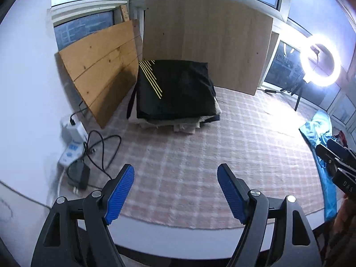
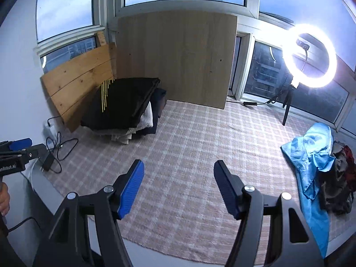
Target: Fold clothes
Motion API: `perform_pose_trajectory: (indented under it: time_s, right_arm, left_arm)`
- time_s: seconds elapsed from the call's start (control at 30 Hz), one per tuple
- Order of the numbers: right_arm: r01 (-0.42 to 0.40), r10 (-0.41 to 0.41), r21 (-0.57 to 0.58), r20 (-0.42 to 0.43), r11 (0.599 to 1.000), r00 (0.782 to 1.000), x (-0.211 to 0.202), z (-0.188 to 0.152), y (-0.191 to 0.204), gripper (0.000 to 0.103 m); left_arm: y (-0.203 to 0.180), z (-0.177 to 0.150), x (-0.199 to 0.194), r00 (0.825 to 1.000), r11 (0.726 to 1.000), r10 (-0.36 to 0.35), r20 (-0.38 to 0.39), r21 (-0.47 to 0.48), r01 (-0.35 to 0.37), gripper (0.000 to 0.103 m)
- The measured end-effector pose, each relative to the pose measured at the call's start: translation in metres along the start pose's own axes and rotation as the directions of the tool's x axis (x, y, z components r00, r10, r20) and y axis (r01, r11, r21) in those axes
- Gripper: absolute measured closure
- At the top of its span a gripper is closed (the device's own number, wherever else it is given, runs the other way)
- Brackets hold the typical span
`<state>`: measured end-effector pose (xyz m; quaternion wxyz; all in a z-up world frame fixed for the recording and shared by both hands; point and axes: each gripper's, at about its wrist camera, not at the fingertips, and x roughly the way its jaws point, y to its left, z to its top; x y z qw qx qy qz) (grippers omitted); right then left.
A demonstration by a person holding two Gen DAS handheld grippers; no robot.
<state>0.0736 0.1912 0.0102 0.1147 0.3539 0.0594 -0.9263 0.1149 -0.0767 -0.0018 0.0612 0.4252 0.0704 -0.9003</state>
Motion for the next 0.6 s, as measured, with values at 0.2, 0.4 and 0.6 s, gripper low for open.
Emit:
perform_pose_trajectory:
  time_s: [0.2,0.4,0.6]
  right_arm:
    - [-0.030,0.030,-0.022,-0.005,0.999,1.000,-0.009,-0.007,-0.021,0.039]
    - [-0.050,0.050,-0.044,-0.005,0.998,0.999,-0.014,-0.013,-0.032,0.039]
    - [-0.056,0.057,-0.056,0.002,0.997,0.998,-0.016,-0.014,-0.035,0.039]
  left_arm:
    - [-0.018,-0.016,-0.018,0.999,0.999,0.036,0.013,-0.032,-0.036,0.028]
    - [-0.030,-0.024,-0.028,0.998,0.997,0.058,0.026,-0.046,-0.056,0.028]
    - [-0.036,-0.024,-0.035,0.995,0.995,0.090,0.042,-0.048,-0.088,0.028]
